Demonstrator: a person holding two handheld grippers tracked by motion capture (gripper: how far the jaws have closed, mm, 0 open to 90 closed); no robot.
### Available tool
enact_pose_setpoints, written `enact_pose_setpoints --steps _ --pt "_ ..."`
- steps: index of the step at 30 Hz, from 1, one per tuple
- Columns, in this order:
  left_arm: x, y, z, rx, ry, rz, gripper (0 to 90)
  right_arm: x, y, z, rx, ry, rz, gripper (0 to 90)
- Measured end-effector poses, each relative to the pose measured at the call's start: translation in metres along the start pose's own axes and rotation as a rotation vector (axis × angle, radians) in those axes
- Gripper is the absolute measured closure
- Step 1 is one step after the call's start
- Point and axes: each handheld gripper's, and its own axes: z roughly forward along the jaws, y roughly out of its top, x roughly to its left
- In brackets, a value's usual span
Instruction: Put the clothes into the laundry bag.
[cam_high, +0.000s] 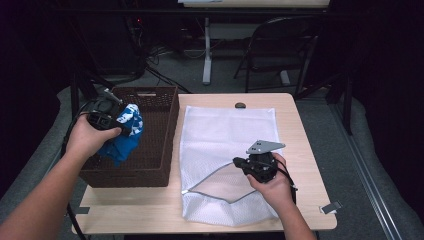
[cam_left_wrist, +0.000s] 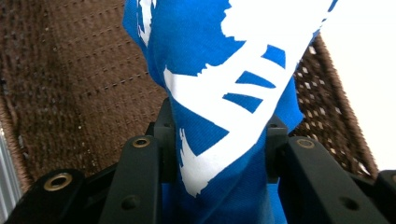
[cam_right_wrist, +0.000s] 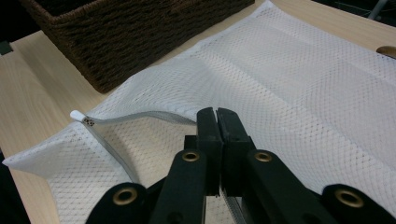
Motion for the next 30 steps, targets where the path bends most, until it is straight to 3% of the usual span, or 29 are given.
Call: enact_pose_setpoints --steps 13,17,30 --pt "-0.029 -0.005 -0.006 -0.004 -0.049 0.097 62.1 0.001 0.0 0.0 0.001 -0.001 0.0 88.9" --pt "-0.04 -0.006 -0.008 0.009 -0.059 0.144 62.2 0.002 0.0 0.0 0.003 -0.001 -0.003 88.9" --pt "-0.06 -0.015 -0.015 -0.013 -0.084 0.205 62.5 0.001 0.0 0.0 0.001 -0.002 -0.002 88.9"
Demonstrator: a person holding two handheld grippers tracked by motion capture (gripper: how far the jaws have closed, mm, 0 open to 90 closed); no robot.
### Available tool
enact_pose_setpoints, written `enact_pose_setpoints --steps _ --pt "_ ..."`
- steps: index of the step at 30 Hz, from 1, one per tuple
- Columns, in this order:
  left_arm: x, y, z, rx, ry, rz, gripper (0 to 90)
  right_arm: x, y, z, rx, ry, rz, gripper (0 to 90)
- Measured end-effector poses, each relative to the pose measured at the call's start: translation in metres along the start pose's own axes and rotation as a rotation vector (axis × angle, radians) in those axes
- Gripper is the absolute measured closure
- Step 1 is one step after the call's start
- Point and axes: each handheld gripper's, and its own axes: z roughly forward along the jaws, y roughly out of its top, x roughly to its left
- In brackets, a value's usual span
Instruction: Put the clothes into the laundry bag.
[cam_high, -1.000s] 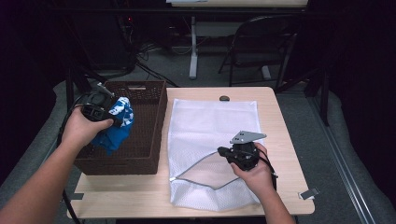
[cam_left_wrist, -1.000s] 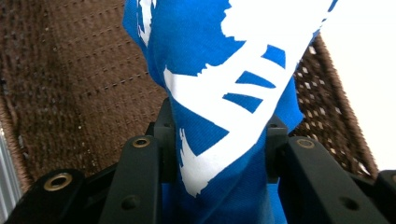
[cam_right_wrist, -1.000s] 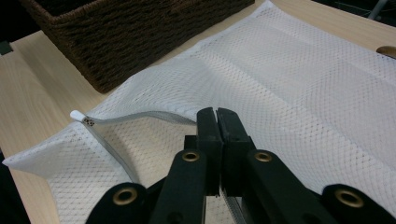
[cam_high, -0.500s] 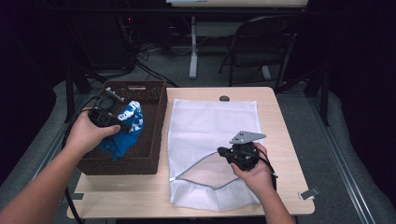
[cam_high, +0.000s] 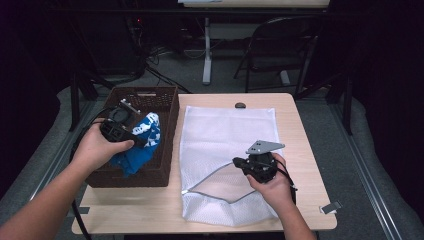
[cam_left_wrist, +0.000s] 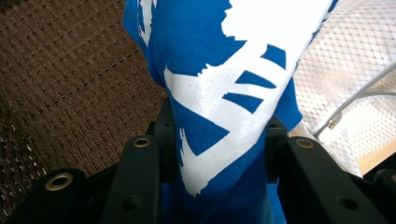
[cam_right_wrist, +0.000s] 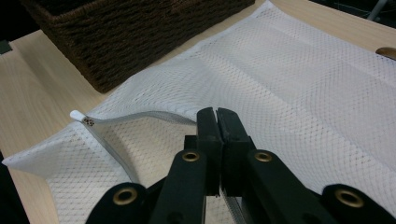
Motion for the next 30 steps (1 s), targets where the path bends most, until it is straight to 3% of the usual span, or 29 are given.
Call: enact_pose_setpoints --steps 8,15,22,30 --pt "-0.012 -0.013 -0.006 -0.056 -0.036 0.029 62.7 0.0 0.0 -0.001 -0.003 -0.002 0.0 88.9" --pt "-0.016 -0.024 -0.008 -0.113 -0.062 0.031 63.0 0.001 0.0 -0.001 -0.002 -0.002 -0.005 88.9" --pt "-0.021 -0.041 -0.014 -0.212 -0.095 0.034 63.3 0.001 0.0 -0.001 -0.005 -0.004 -0.003 88.9" --pt "-0.035 -0.053 -0.016 -0.294 -0.149 0.069 63.5 0.001 0.001 -0.002 -0.007 -0.005 -0.004 88.9"
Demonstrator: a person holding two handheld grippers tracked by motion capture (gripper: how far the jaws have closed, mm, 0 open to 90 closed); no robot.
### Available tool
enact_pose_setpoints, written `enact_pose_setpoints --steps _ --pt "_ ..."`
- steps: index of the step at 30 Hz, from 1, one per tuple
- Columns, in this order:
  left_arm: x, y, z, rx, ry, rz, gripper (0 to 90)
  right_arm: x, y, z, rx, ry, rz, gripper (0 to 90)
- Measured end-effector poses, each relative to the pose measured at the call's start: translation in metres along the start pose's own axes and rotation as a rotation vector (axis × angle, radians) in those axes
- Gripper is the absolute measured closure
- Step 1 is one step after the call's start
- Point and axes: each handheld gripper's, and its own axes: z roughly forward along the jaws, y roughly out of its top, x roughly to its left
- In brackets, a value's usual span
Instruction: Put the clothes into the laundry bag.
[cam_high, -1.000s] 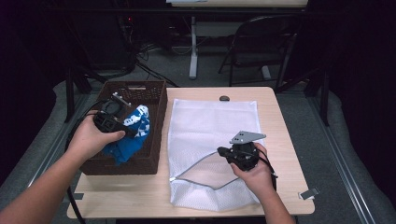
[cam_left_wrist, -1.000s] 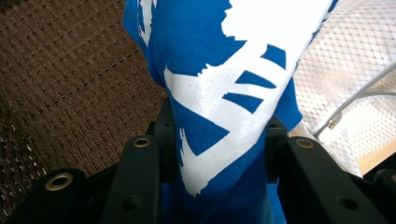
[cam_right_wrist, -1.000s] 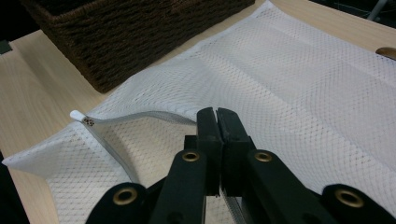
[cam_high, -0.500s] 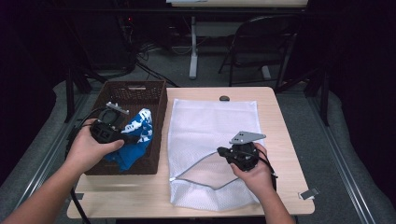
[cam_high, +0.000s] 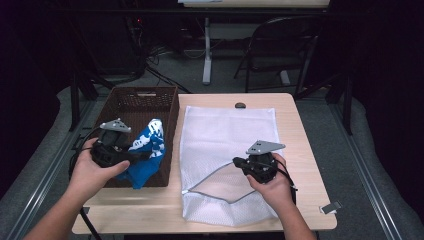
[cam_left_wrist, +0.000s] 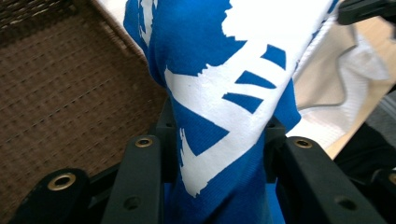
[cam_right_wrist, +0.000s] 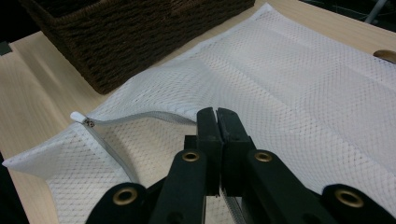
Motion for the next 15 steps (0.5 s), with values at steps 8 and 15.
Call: enact_pose_setpoints --steps 8,15 --pt "-0.018 -0.005 0.005 -0.051 -0.03 0.042 63.6 0.0 0.0 0.0 0.001 -0.001 -0.003 88.9" --pt "-0.026 -0.006 0.013 -0.067 -0.051 0.051 63.6 0.001 0.0 0.0 0.0 0.0 -0.004 88.9"
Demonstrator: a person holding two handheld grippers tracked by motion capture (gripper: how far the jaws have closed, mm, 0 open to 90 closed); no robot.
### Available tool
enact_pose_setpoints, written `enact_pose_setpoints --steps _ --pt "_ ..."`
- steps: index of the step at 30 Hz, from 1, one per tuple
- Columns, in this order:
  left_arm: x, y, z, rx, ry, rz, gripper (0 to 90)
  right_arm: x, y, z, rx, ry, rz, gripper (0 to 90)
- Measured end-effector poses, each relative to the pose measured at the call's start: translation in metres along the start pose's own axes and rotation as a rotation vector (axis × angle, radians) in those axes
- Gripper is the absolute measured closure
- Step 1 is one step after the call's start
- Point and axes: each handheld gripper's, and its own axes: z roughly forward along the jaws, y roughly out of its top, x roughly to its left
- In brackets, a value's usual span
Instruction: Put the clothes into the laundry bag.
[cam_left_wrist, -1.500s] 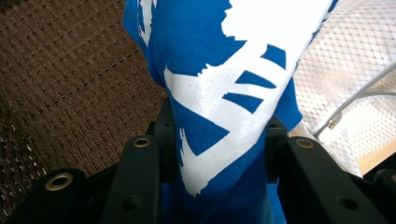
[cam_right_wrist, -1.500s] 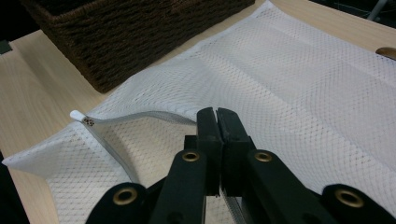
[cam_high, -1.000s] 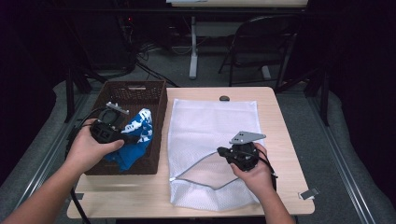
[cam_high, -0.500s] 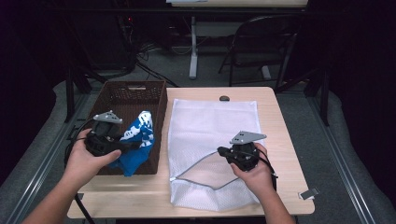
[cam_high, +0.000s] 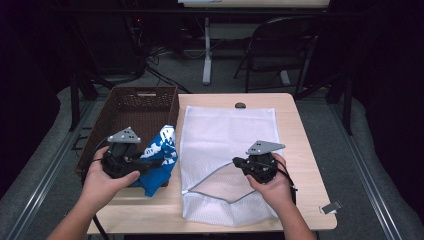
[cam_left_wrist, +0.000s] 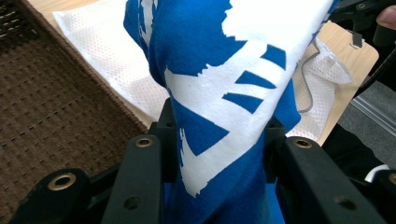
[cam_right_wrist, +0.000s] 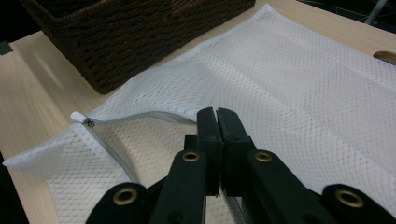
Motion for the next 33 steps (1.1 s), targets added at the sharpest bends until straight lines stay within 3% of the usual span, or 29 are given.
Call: enact_pose_setpoints --steps 4,11,20,33 --pt "-0.004 -0.002 0.005 -0.03 -0.028 -0.01 63.7 0.0 0.0 0.0 -0.001 0.0 -0.002 88.9" --pt "-0.019 -0.003 0.013 -0.067 -0.062 0.01 63.7 0.001 0.0 0.0 -0.002 0.001 -0.003 88.9" --pt "-0.034 -0.004 0.022 -0.071 -0.085 0.046 63.7 0.0 0.0 0.0 -0.006 0.002 0.002 89.0" --pt "-0.048 -0.01 0.034 -0.082 -0.121 0.06 63.8 0.0 0.001 -0.001 -0.01 0.004 0.002 88.9"
